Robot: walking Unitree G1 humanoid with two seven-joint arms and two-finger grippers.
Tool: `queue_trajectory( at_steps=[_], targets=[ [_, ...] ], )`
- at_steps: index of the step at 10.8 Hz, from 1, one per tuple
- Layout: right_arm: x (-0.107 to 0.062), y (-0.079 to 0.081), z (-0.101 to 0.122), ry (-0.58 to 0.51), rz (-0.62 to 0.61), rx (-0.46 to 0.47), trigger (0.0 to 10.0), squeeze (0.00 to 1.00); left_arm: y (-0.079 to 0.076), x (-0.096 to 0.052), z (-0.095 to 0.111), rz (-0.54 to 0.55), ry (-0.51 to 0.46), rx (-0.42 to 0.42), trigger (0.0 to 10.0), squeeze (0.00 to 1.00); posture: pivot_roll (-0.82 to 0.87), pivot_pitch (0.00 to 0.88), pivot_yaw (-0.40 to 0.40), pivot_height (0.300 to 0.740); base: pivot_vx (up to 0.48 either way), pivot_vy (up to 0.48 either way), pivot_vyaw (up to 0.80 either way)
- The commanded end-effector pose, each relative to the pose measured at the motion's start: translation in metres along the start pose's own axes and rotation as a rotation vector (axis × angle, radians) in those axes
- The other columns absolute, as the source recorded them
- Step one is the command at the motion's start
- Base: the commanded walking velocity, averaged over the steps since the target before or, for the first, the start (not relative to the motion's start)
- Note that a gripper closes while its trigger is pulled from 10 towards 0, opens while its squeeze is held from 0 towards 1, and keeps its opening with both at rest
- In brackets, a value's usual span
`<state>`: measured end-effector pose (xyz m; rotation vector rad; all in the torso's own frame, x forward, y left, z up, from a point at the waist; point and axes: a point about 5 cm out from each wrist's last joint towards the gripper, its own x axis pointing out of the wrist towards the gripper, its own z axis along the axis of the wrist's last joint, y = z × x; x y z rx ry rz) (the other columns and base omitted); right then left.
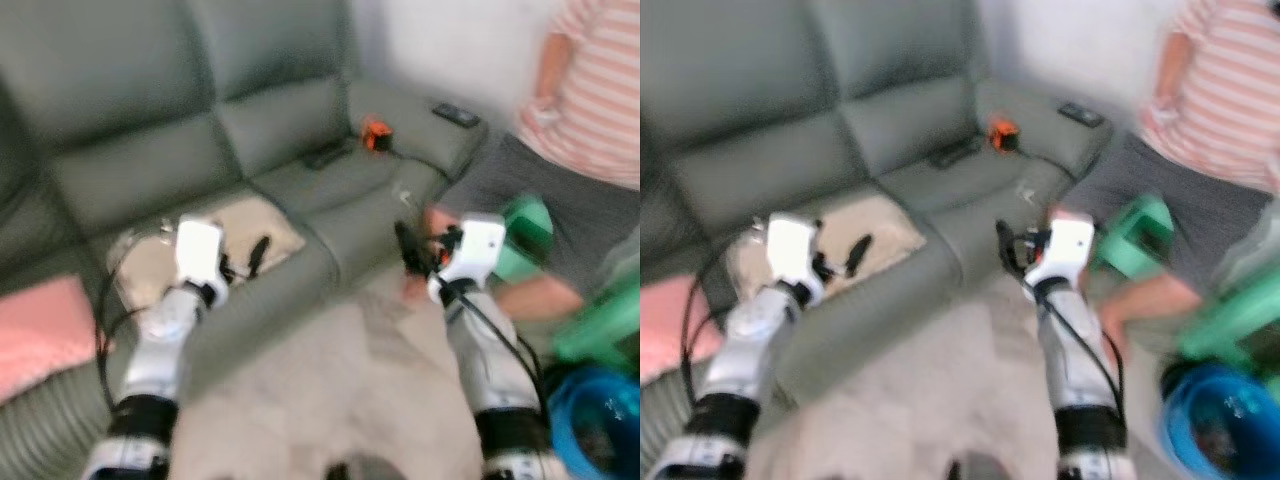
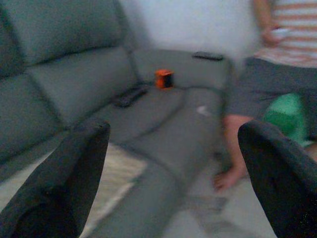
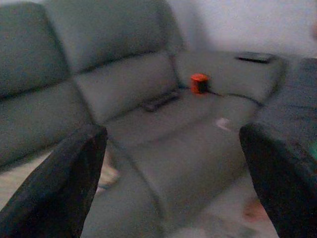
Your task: Move the pillow to the sofa
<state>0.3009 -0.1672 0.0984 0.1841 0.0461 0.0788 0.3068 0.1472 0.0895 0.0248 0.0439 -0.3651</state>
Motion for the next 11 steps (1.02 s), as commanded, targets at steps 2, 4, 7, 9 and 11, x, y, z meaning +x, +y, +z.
queue_trajectory(
  at_steps=[2,4,7,9,11],
  targets=[
    [0.0039,0.0062,0.0068,-0.027,0.023,0.008,10.0,0.00,0.0089,-0.0032,-0.0011,0.027,0.017,0.015,10.0,0.00,-0.08,0.000,-0.043,0.740,0.000,0.000,0.00],
    [0.0039,0.0062,0.0068,-0.027,0.023,0.008,10.0,0.00,0.0089,-0.0032,-0.0011,0.027,0.017,0.015,10.0,0.00,-0.08,0.000,-0.043,0.740,0.000,0.000,0.00],
    [0.0039,0.0062,0.0068,-0.027,0.023,0.008,10.0,0.00,0.0089,-0.0032,-0.0011,0.027,0.017,0.015,10.0,0.00,-0.08,0.000,-0.043,0.740,0.000,0.000,0.00],
    [0.0039,0.0062,0.0068,-0.027,0.023,0.008,10.0,0.00,0.0089,-0.0032,-0.0011,0.027,0.017,0.015,10.0,0.00,-0.08,0.000,-0.043,0.740,0.000,0.000,0.00],
    [0.0039,0.0062,0.0068,-0.027,0.023,0.008,10.0,0.00,0.0089,-0.0032,-0.0011,0.027,0.017,0.015,10.0,0.00,-0.08,0.000,-0.043,0.740,0.000,0.000,0.00]
  ],
)
